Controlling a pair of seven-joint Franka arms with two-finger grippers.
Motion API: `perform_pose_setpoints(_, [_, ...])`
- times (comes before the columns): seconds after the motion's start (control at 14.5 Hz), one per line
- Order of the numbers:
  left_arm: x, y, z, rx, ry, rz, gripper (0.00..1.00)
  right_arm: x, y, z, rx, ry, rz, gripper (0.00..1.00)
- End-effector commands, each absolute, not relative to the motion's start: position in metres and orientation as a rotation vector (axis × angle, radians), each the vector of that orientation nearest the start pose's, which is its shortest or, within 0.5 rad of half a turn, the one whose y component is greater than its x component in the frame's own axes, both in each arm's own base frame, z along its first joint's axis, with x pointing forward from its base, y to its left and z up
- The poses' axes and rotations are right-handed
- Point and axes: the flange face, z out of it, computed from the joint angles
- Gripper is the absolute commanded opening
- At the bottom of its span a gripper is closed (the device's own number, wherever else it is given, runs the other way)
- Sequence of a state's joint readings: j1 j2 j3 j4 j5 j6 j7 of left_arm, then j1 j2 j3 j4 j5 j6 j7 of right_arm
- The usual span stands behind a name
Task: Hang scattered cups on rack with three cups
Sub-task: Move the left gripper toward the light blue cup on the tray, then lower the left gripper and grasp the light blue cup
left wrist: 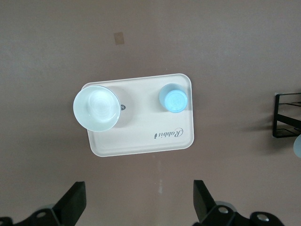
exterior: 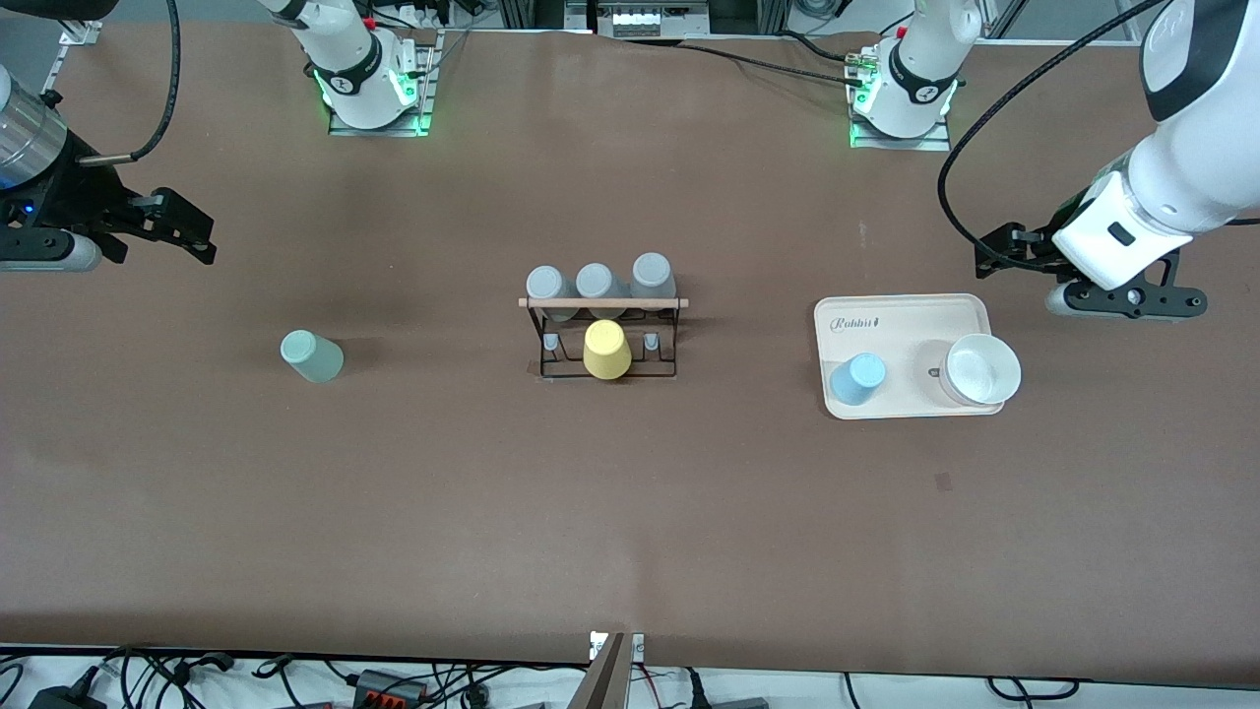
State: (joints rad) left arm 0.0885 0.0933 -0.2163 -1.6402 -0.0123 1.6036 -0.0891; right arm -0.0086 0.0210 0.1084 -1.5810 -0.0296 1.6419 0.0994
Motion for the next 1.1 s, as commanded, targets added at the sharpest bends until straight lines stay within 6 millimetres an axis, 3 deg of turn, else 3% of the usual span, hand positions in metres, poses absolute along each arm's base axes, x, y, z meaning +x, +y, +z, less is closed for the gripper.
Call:
perform_pose_setpoints(0.0, [0.604, -0.079, 0.505, -3.176, 0.103, 0.276, 1.0, 0.566, 0.056, 0.617, -3.16, 0.025, -0.077, 1.0])
perform_pose_setpoints(0.21, [0.642, -0.097, 0.438, -3.208, 0.136, 0.253, 1.0, 0.566, 0.056, 0.617, -3.16, 0.025, -0.075, 1.0])
perform_pose_setpoints(0.28, [0.647, -0.107, 0.418, -3.212, 0.152, 0.252, 1.0, 0.566, 0.056, 0.617, -3.16, 0.025, -0.075, 1.0])
perform_pose_setpoints(0.55, [0.66, -0.113, 0.348, -3.227, 0.138, 0.288, 1.0, 0.566, 0.053, 0.616, -3.156, 0.039, -0.071, 1.0])
perform_pose_setpoints(0.69, [0.651, -0.128, 0.308, -3.166, 0.21, 0.319, 1.0, 0.566, 0.052, 0.616, -3.157, 0.039, -0.071, 1.0])
perform_pose_setpoints(1.03, [0.625, -0.129, 0.262, -3.144, 0.249, 0.253, 1.0, 0.567, 0.051, 0.616, -3.159, 0.039, -0.072, 1.0])
